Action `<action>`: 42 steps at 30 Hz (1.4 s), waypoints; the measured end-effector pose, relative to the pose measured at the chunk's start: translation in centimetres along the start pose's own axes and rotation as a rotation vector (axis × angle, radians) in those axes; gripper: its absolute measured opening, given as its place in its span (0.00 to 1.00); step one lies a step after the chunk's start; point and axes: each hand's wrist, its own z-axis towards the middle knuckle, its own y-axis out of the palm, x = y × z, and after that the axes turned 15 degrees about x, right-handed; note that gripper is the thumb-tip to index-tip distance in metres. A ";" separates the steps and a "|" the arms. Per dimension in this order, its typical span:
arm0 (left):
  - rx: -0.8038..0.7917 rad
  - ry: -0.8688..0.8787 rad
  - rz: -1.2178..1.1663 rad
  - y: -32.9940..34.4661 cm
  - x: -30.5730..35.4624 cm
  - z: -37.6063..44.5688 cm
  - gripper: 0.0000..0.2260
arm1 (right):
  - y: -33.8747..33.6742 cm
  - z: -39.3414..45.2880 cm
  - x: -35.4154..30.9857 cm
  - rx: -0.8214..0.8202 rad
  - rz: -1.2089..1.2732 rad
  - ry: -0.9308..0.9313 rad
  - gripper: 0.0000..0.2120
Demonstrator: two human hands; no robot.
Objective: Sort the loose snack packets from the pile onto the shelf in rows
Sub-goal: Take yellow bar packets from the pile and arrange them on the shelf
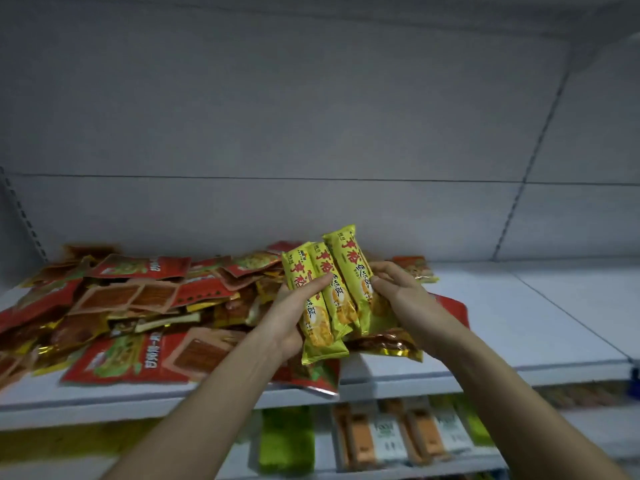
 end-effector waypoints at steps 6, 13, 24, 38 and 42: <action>-0.081 -0.080 0.041 8.7 -5.8 -4.4 0.13 | -10.6 -3.9 2.4 0.121 0.002 0.018 0.11; -0.248 -0.130 0.134 18.9 -11.5 -6.1 0.21 | -21.8 -6.6 4.4 0.249 0.058 0.055 0.11; -0.493 -0.235 0.184 37.0 -21.1 -4.2 0.24 | -39.4 -2.5 9.8 0.467 0.032 0.134 0.13; -0.588 -0.381 0.189 61.2 -31.4 0.0 0.31 | -60.9 6.7 14.6 0.613 0.003 0.229 0.10; -0.613 -0.393 0.194 66.8 -34.3 -0.2 0.26 | -66.5 8.1 16.2 0.635 0.008 0.238 0.07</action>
